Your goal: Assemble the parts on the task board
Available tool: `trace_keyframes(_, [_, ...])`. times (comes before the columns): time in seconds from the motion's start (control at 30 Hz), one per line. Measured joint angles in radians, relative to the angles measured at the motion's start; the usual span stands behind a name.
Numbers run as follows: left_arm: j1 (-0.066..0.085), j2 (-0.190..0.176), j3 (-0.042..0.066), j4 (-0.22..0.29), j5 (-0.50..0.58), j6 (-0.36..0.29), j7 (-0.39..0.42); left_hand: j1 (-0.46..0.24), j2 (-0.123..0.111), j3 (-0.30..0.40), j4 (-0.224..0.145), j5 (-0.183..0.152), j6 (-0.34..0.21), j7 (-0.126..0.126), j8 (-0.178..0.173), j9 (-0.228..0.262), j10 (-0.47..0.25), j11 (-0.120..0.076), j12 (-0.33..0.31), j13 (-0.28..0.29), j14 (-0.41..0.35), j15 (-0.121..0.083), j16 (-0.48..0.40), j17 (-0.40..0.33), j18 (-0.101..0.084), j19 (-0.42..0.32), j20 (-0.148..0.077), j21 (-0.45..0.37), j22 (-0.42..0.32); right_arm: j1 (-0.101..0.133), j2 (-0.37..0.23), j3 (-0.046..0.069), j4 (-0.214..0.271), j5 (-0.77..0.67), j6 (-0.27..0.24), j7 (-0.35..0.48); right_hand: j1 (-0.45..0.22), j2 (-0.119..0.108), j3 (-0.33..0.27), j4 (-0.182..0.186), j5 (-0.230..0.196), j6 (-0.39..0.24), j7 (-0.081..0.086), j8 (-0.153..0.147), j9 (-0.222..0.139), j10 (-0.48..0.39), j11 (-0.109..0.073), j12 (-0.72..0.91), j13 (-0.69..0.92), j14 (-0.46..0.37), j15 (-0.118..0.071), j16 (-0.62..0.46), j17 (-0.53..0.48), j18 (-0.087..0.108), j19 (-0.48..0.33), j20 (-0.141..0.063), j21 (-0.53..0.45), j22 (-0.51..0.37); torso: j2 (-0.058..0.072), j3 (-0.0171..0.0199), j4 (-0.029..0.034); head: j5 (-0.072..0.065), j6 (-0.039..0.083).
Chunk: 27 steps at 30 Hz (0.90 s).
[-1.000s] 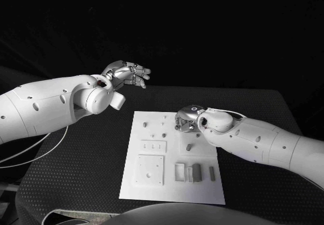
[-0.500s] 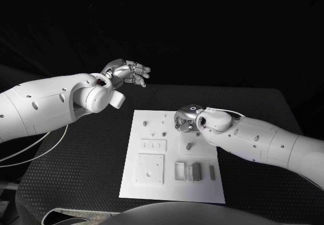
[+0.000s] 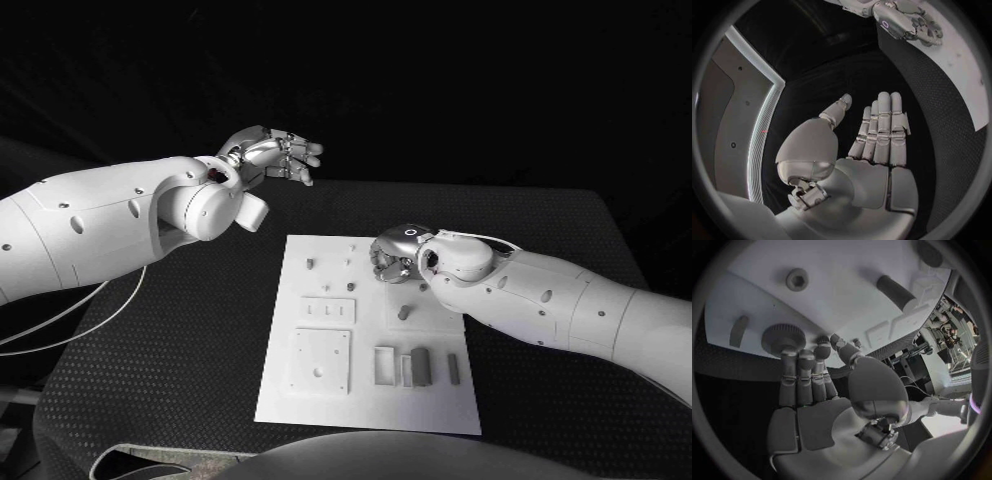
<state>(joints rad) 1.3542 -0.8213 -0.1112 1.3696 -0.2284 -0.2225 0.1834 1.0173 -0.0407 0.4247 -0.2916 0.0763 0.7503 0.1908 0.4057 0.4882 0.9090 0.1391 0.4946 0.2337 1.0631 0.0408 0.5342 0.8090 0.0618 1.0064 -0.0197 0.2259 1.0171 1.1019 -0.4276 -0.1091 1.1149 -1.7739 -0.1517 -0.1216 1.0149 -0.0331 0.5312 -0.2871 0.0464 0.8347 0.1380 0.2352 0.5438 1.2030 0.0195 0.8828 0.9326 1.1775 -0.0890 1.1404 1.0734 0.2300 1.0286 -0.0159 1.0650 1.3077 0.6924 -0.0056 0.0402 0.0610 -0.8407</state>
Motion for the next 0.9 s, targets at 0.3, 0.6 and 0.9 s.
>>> trace_keyframes(0.3, [0.001,0.0,0.0,0.0,0.0,0.0,0.0,0.0,0.0,0.0,0.0,0.0,0.0,0.0,0.0,-0.001,0.0,0.0,0.0,0.0,0.0,0.0,0.0,0.0,0.0,0.0,0.0,0.0,0.0,0.0,-0.001,0.0,-0.001,0.0,0.0,0.0,0.019,0.019,0.003,-0.003,0.0,0.015,-0.004,0.0,0.002,0.0,0.0,0.0,0.004,0.0,0.0,0.0,0.003,0.0,0.0,0.0,0.004,0.0,0.0,0.0002,-0.0012,0.0,-0.001])
trace_keyframes(0.6, [0.001,0.001,0.0,-0.002,0.0,0.0,0.0,0.0,0.0,0.0,0.0,0.0,0.0,0.0,0.0,-0.001,0.0,0.0,-0.004,0.0,0.0,0.0,0.0,0.001,0.0,0.0,0.0,0.0,0.0,0.0,0.004,0.001,-0.01,0.0,0.0,0.0,0.019,0.019,0.006,-0.006,0.0,0.017,-0.002,0.001,0.005,0.0,0.0,0.0,0.007,-0.002,0.002,0.0,0.005,0.0,-0.001,0.002,0.004,0.0,0.0,0.0008,-0.0012,-0.003,-0.003])
trace_keyframes(0.9, [0.001,0.002,0.0,-0.002,0.0,0.001,0.0,0.0,0.0,0.0,0.0,0.0,0.0,0.0,0.0,-0.001,-0.004,0.004,-0.004,0.0,0.0,0.0,0.004,0.001,-0.001,0.0,0.0,-0.004,0.0,-0.001,0.004,0.002,-0.009,-0.003,-0.002,0.0,0.031,0.031,0.006,-0.006,0.0,0.06,-0.026,0.026,0.018,0.006,-0.005,-0.002,0.01,0.003,-0.001,0.0,0.008,-0.001,-0.006,-0.001,0.008,0.0,0.0,0.0004,-0.0007,-0.004,-0.006])
